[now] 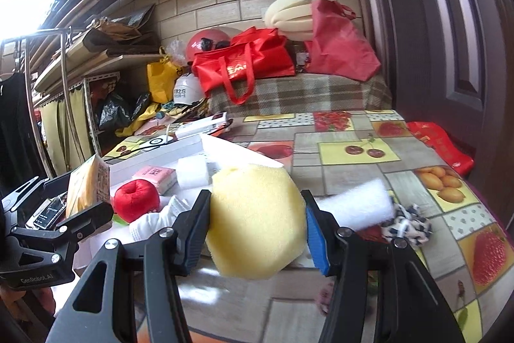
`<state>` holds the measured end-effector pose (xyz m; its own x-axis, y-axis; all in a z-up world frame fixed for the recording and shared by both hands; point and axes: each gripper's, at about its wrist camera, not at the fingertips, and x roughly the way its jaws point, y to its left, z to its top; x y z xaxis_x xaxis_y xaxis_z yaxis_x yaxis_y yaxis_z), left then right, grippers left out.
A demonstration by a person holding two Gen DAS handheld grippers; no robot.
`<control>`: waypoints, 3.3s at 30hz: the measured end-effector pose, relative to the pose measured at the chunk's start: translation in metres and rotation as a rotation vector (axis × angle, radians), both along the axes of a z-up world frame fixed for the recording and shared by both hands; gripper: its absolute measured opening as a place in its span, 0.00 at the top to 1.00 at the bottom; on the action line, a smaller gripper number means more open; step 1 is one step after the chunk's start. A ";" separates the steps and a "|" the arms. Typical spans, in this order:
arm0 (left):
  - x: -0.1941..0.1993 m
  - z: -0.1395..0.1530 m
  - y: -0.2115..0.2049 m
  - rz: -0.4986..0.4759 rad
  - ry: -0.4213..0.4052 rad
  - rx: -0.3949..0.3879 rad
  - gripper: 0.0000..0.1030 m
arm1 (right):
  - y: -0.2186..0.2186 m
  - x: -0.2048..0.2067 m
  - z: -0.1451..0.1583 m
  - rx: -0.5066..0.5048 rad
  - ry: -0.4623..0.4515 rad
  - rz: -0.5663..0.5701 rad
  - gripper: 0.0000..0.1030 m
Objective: Organize soft objects
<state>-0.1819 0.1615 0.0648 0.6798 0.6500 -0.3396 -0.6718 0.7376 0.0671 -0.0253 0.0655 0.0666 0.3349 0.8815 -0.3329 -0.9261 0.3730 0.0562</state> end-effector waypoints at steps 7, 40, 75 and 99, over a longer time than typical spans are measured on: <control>-0.015 -0.001 0.020 0.075 -0.016 -0.006 0.17 | 0.030 -0.009 -0.001 -0.012 0.005 0.031 0.46; -0.036 -0.005 0.048 0.152 -0.064 -0.062 0.17 | 0.084 -0.029 0.003 0.030 -0.014 0.044 0.46; -0.016 0.002 0.125 0.383 0.002 -0.073 0.00 | 0.127 -0.034 -0.004 -0.078 -0.039 0.066 0.16; -0.037 0.011 0.108 0.389 -0.126 -0.089 0.00 | 0.110 -0.040 0.003 0.033 -0.077 0.060 0.14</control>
